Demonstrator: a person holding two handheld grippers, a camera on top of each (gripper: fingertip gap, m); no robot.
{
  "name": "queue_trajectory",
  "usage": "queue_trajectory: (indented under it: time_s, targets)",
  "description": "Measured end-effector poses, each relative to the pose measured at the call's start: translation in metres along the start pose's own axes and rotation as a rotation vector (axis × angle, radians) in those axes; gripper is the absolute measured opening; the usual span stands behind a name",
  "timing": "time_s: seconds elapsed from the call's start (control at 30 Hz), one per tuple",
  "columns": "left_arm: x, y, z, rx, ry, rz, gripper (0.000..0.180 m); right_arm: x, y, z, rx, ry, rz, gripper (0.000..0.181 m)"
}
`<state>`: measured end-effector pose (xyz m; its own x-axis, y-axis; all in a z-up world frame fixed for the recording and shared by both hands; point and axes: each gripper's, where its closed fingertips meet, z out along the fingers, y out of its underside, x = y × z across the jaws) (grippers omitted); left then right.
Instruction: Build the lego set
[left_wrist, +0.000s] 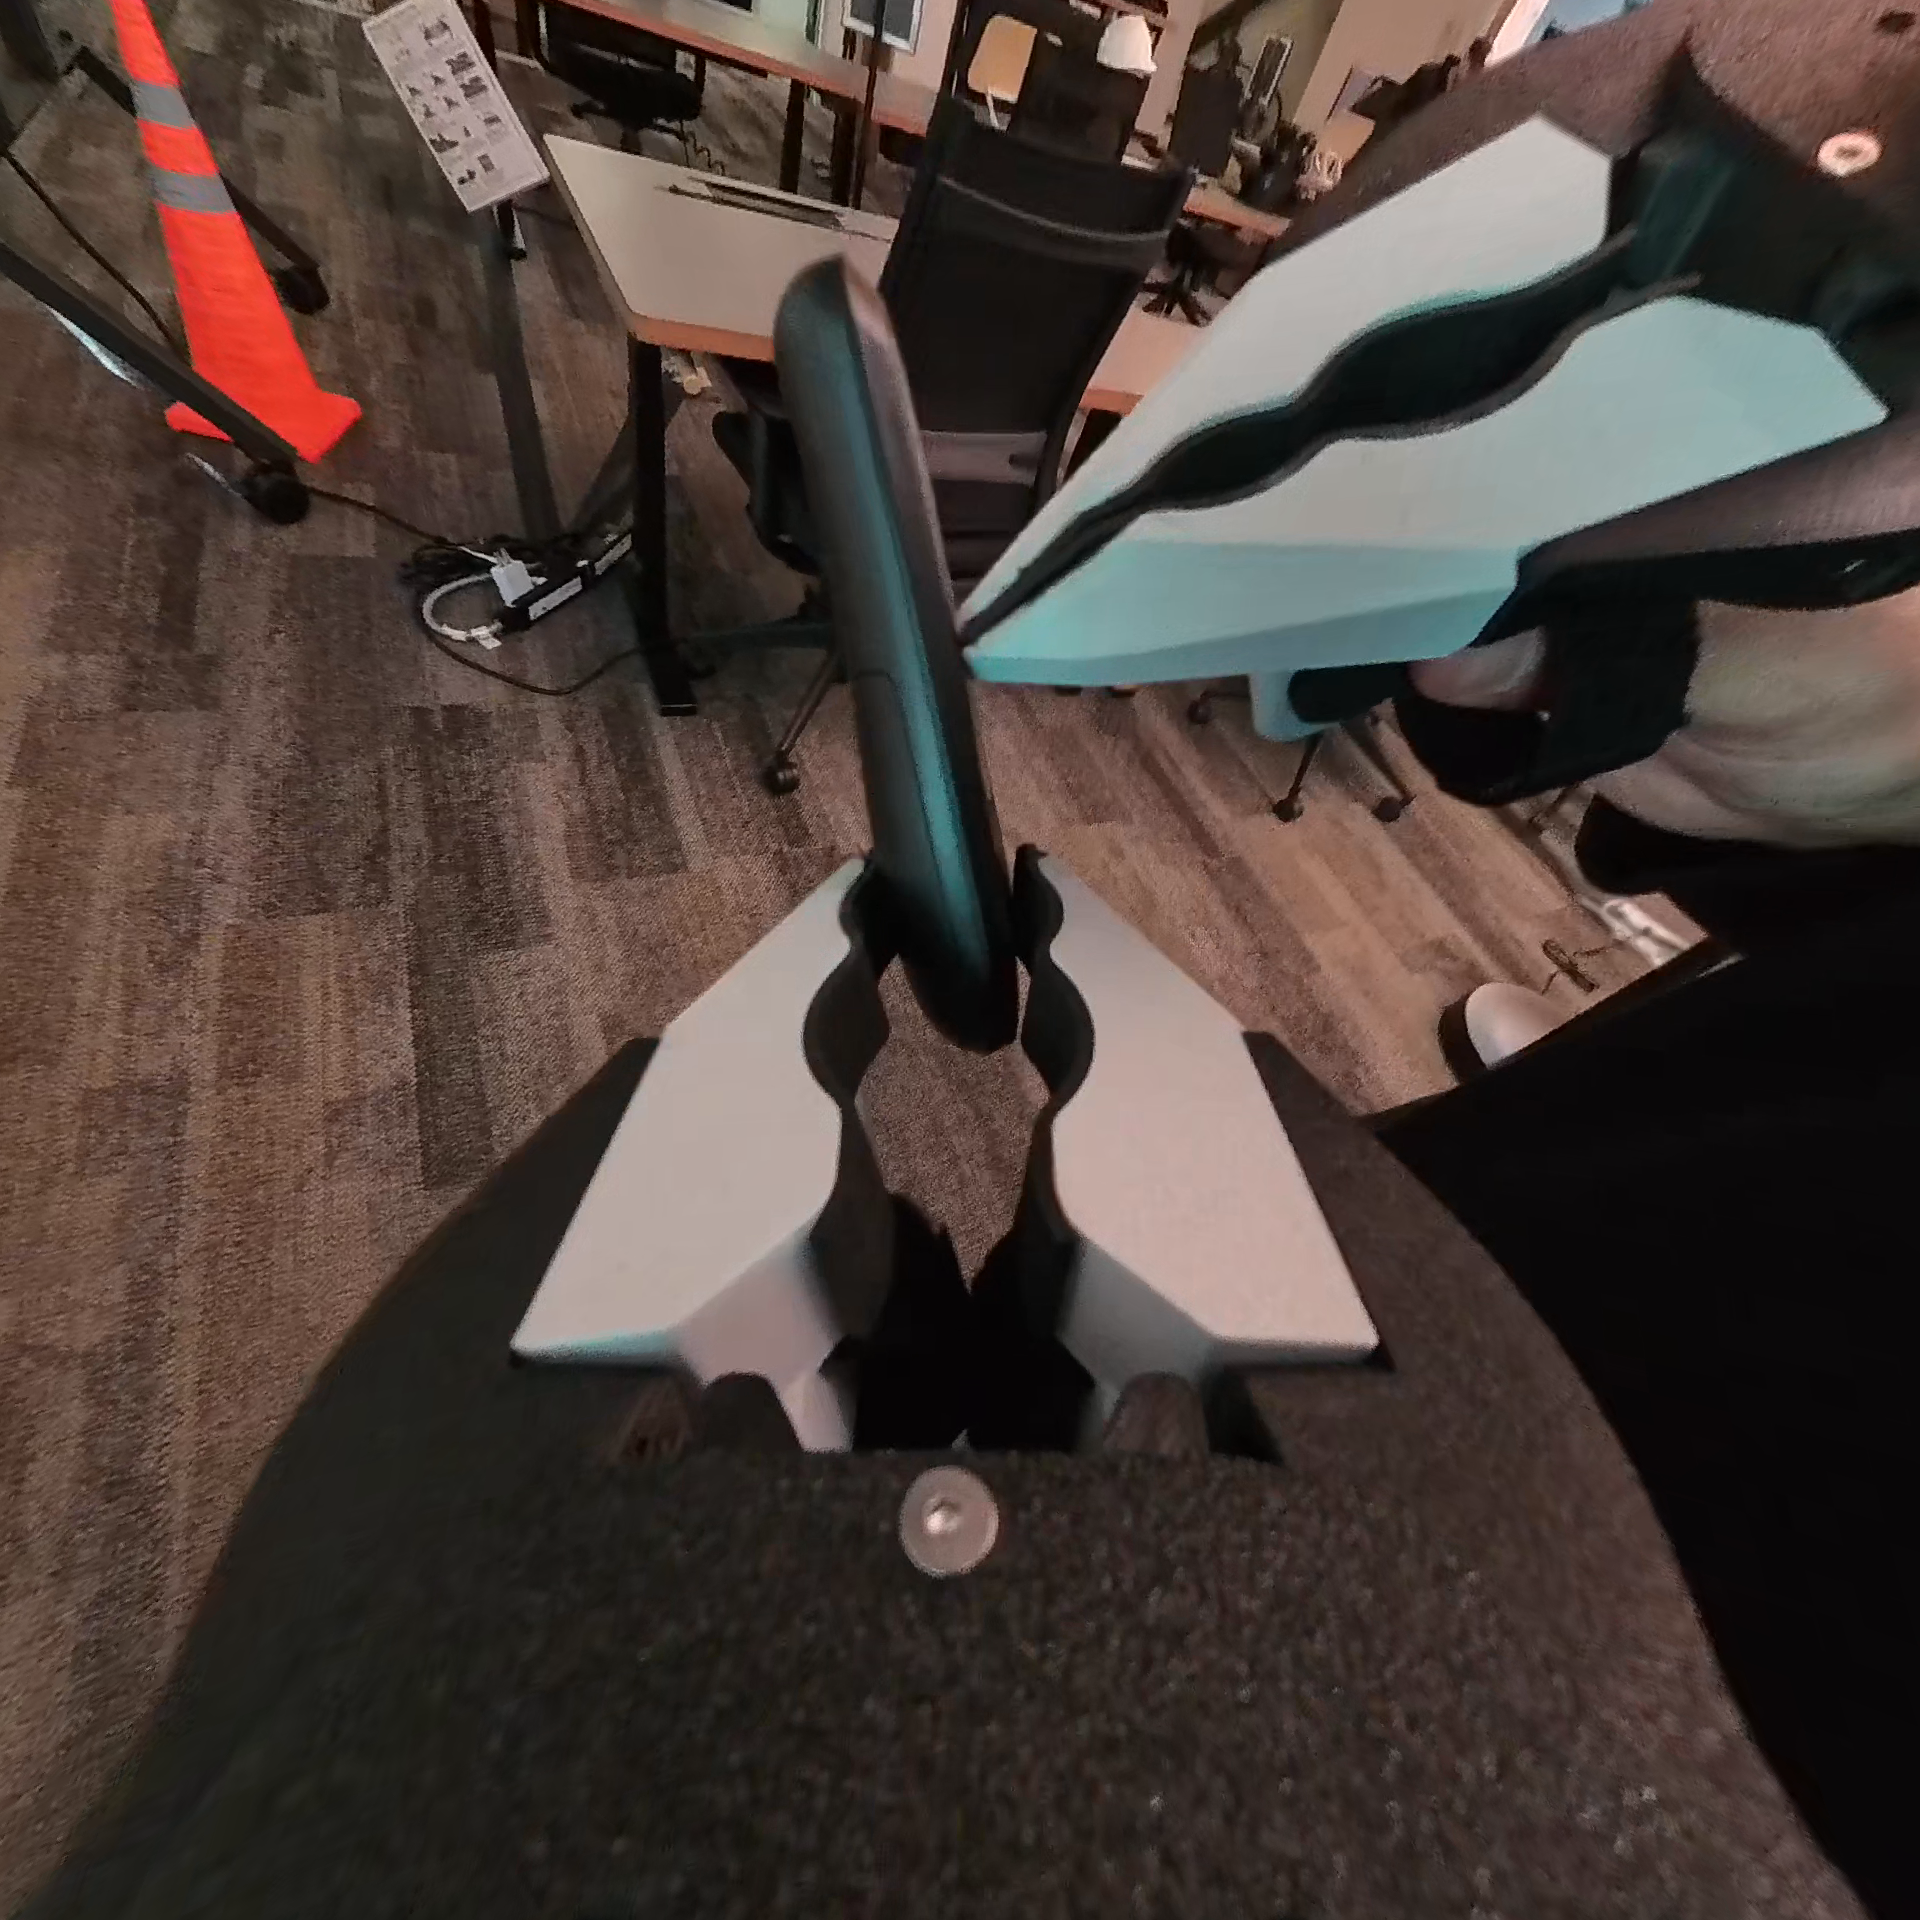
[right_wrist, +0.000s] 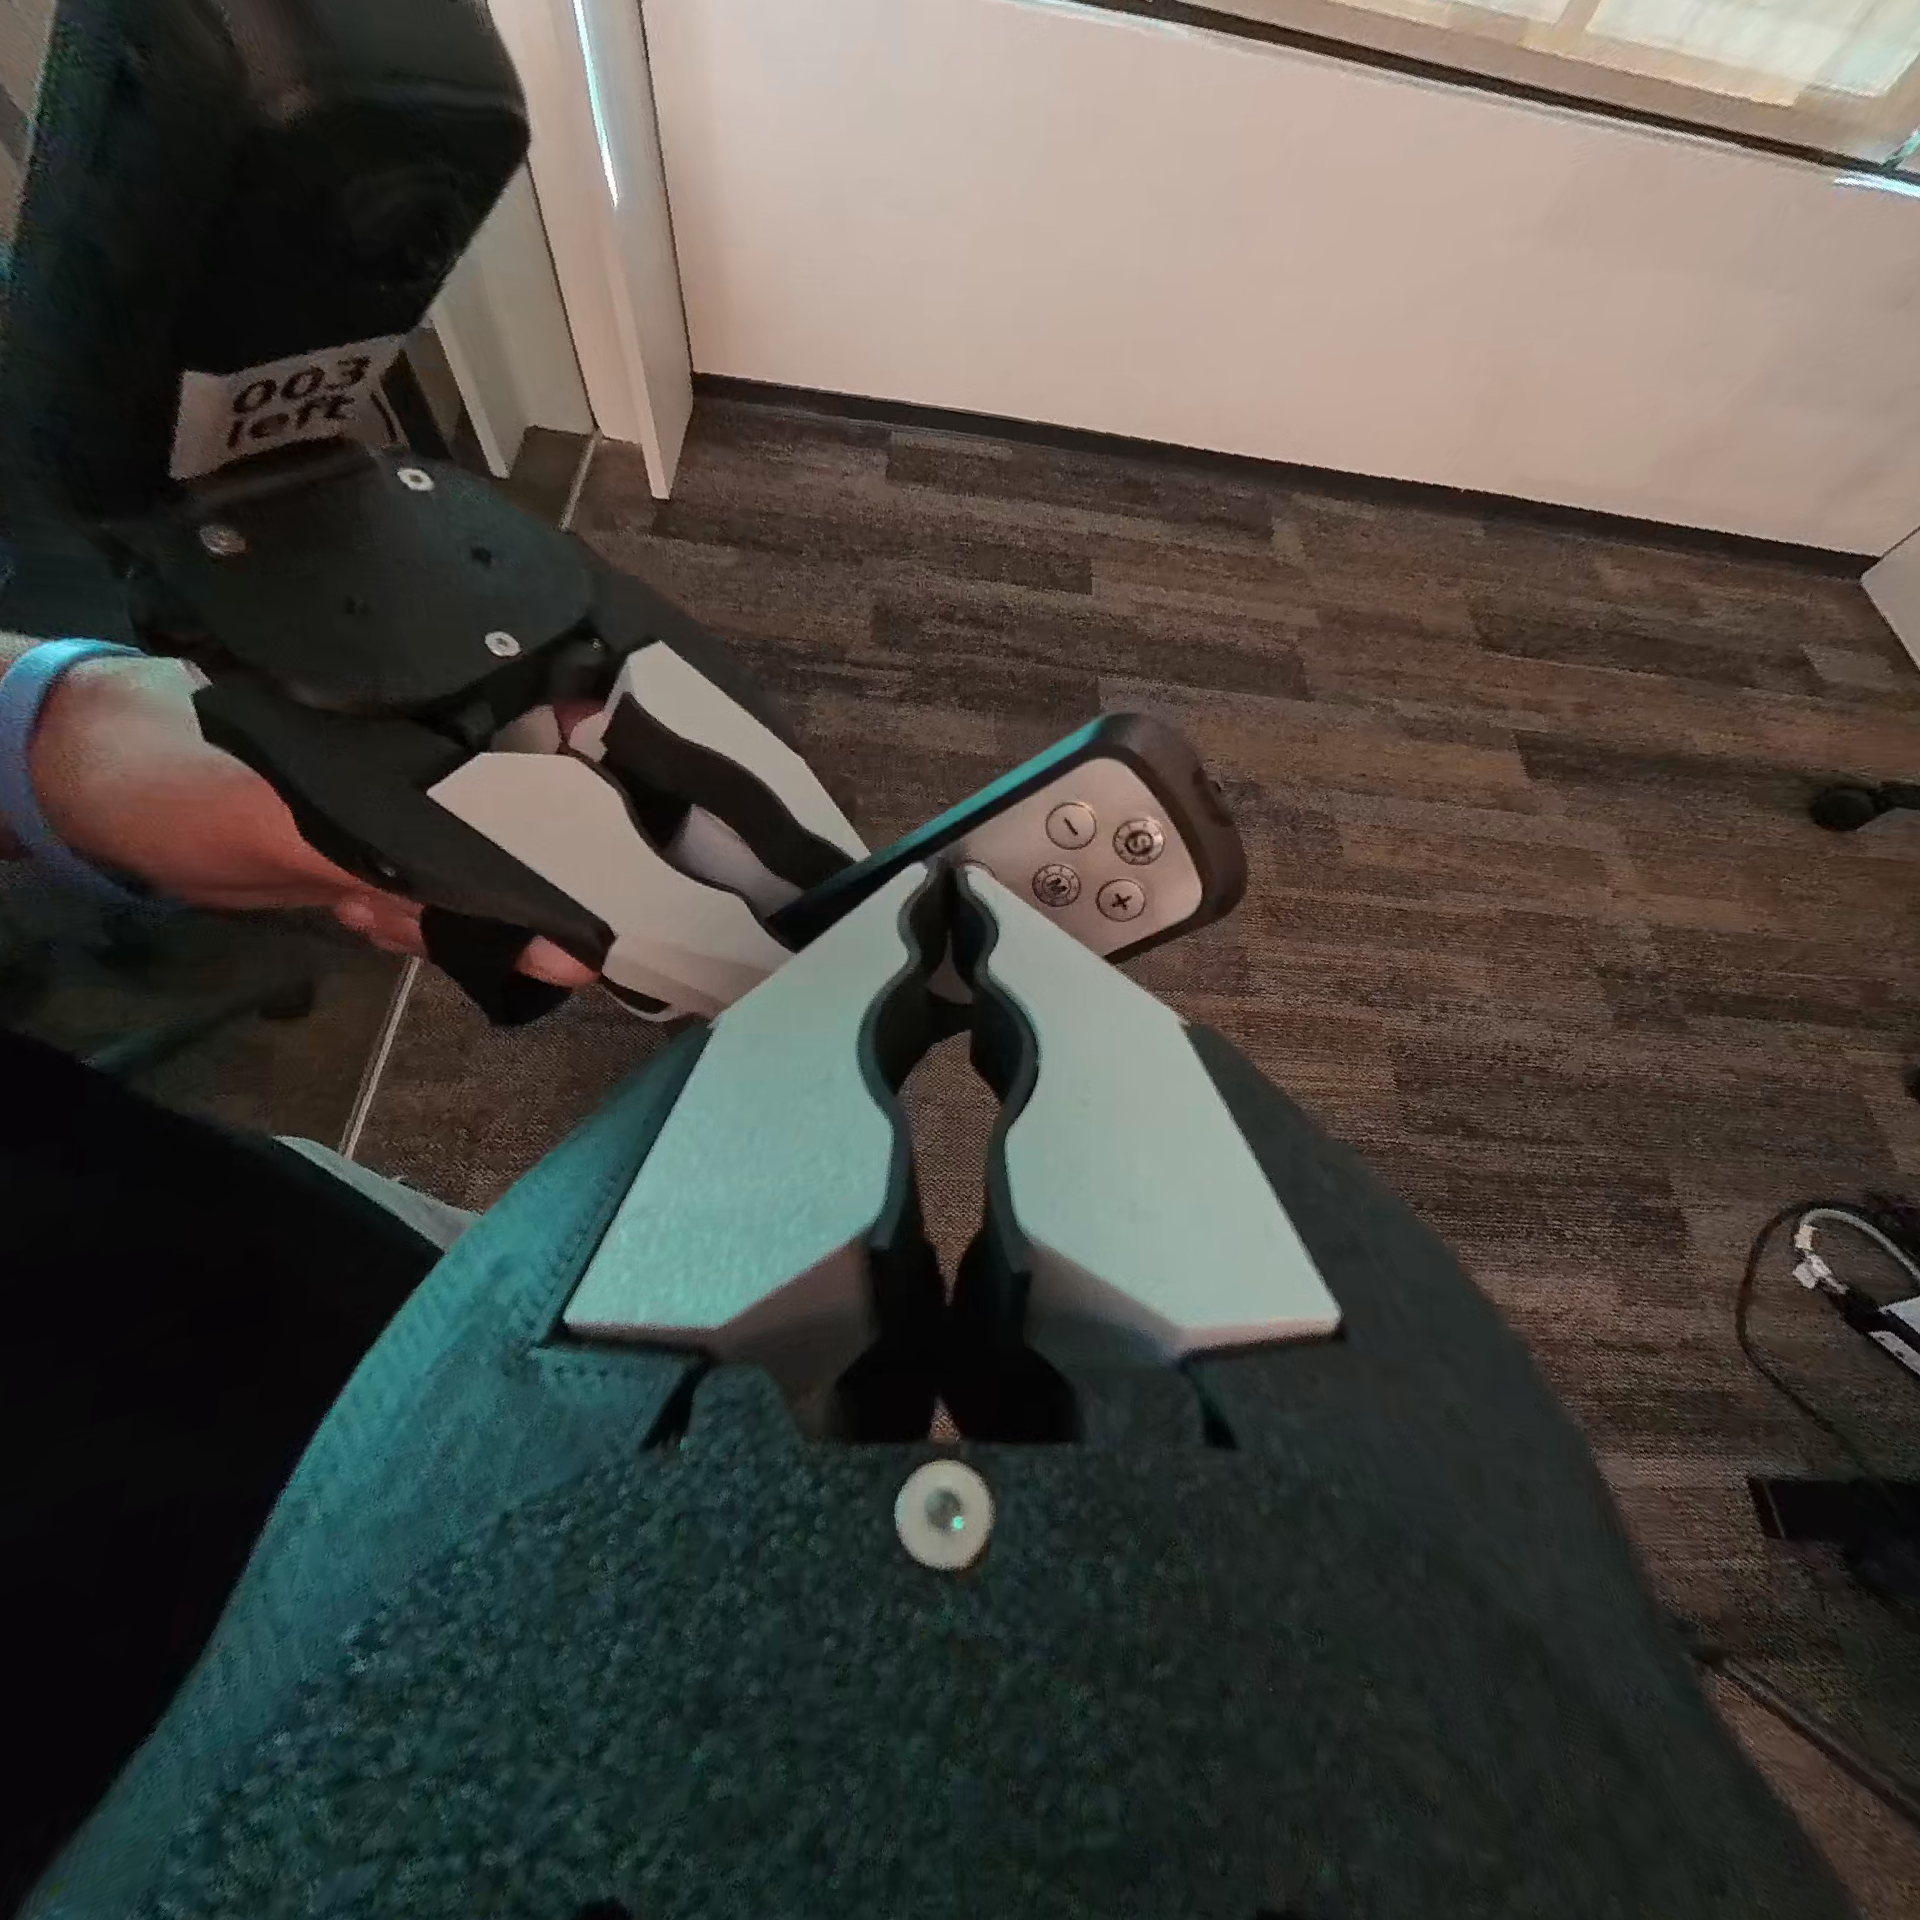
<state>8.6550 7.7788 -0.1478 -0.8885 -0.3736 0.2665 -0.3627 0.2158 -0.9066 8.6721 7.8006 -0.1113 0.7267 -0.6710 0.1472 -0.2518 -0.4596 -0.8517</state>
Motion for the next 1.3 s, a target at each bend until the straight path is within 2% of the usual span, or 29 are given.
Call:
queue_trajectory:
  time_s: [0.1,0.17,0.23,0.3,0.4,0.47,0.57,0.8,0.83,0.9,0.93,1.07,1.13,1.3]
  targets:
    - [-0.001,0.0,-0.003,0.013,0.007,-0.044,0.02,-0.002,0.0,0.002,-0.005,-0.014,0.017,0.0]
    - [-0.002,0.001,-0.005,0.035,0.044,-0.148,0.019,-0.006,-0.002,0.0,0.023,-0.048,0.052,0.0]
    - [-0.003,-0.005,-0.008,0.101,0.093,-0.294,0.019,0.002,-0.008,-0.01,0.149,-0.041,0.135,0.0]
    - [-0.002,-0.012,-0.014,0.165,0.149,-0.396,0.019,0.013,-0.005,-0.018,0.231,-0.042,0.249,0.009]
    - [0.006,-0.029,-0.025,0.285,0.274,-0.531,0.019,0.001,-0.003,-0.015,0.297,-0.24,0.46,0.024]
    - [0.013,-0.034,-0.029,0.32,0.335,-0.57,0.019,-0.007,-0.008,-0.015,0.341,-0.377,0.59,0.024]
    - [0.025,-0.031,-0.028,0.293,0.377,-0.541,0.019,-0.012,-0.016,-0.016,0.396,-0.505,0.716,0.023]
    - [0.03,-0.021,-0.024,0.19,0.335,-0.499,0.02,-0.019,-0.006,-0.015,0.352,-0.594,0.785,0.018]
    - [0.027,-0.021,-0.026,0.174,0.317,-0.489,0.022,-0.018,-0.006,-0.015,0.349,-0.585,0.798,0.018]
    - [0.013,-0.027,-0.036,0.192,0.263,-0.49,0.04,-0.015,-0.001,-0.013,0.334,-0.544,0.8,0.018]
    - [0.006,-0.029,-0.04,0.191,0.241,-0.494,0.041,-0.015,0.002,-0.012,0.322,-0.532,0.779,0.018]
    - [0.0,-0.029,-0.041,0.113,0.198,-0.416,0.028,-0.025,0.003,-0.011,0.295,-0.551,0.764,0.019]
    - [0.001,-0.033,-0.043,0.121,0.199,-0.406,0.016,-0.027,0.005,-0.009,0.27,-0.542,0.748,0.018]
    - [0.001,-0.035,-0.046,0.146,0.185,-0.428,0.015,-0.03,0.005,-0.01,0.269,-0.551,0.75,0.018]
